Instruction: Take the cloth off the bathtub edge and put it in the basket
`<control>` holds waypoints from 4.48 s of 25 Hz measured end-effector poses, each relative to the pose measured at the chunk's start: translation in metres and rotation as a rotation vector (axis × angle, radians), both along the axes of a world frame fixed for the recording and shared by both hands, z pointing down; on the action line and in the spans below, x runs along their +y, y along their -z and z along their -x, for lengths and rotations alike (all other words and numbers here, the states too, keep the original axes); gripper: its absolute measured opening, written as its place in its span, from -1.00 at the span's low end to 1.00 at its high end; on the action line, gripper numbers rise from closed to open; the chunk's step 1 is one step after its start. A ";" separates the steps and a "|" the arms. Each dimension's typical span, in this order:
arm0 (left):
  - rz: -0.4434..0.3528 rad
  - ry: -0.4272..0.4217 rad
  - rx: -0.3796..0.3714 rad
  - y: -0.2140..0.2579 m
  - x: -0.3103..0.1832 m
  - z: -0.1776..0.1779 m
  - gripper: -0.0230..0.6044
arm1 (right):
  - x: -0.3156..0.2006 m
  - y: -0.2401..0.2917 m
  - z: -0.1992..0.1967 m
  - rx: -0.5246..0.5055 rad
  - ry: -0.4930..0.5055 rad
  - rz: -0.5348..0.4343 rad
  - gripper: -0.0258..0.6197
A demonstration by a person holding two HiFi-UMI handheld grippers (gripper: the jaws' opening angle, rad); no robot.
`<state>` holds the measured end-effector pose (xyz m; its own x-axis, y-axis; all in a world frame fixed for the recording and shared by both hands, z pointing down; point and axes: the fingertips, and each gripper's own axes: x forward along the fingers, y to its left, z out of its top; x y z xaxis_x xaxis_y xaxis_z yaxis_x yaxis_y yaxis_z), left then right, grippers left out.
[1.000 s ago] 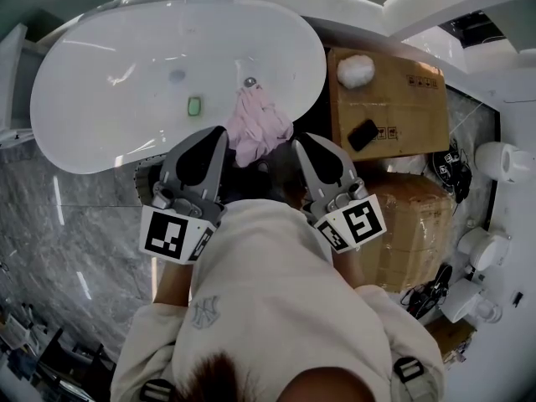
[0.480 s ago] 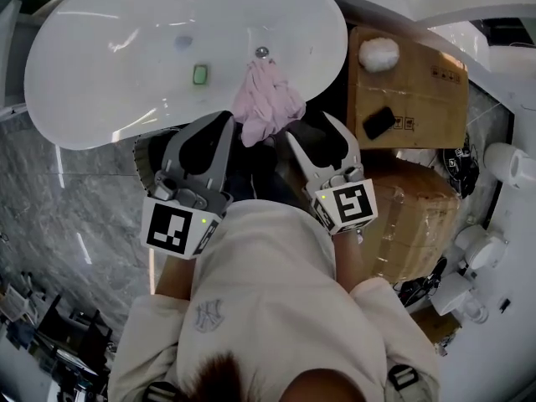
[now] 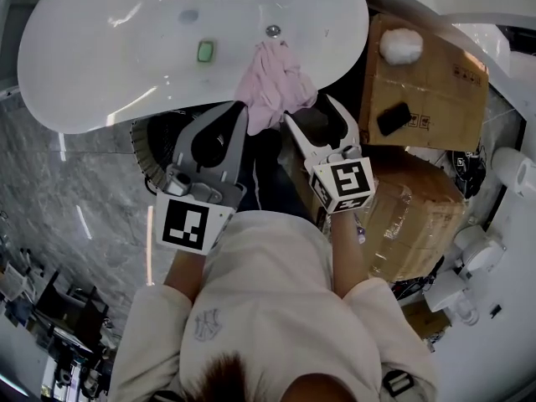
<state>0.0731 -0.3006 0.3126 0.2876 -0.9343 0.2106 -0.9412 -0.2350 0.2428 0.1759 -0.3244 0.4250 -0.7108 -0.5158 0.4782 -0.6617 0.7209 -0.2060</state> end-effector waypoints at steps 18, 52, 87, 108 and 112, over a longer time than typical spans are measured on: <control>0.100 0.052 0.031 -0.063 0.011 0.002 -0.77 | -0.021 -0.118 0.007 0.092 -0.034 0.131 0.26; 0.205 0.032 0.096 -0.109 0.016 0.005 -0.77 | -0.035 -0.292 0.018 0.225 -0.084 0.302 -0.09; -0.188 0.063 -0.066 0.070 0.009 0.018 -0.77 | -0.045 0.102 -0.020 -0.256 -0.171 0.009 -0.56; -0.339 0.094 -0.021 0.162 0.020 0.011 -0.77 | -0.037 0.270 -0.062 -0.421 -0.192 -0.197 -0.56; -0.347 0.107 -0.038 0.162 0.028 0.003 -0.77 | -0.032 0.267 -0.069 -0.432 -0.181 -0.189 -0.56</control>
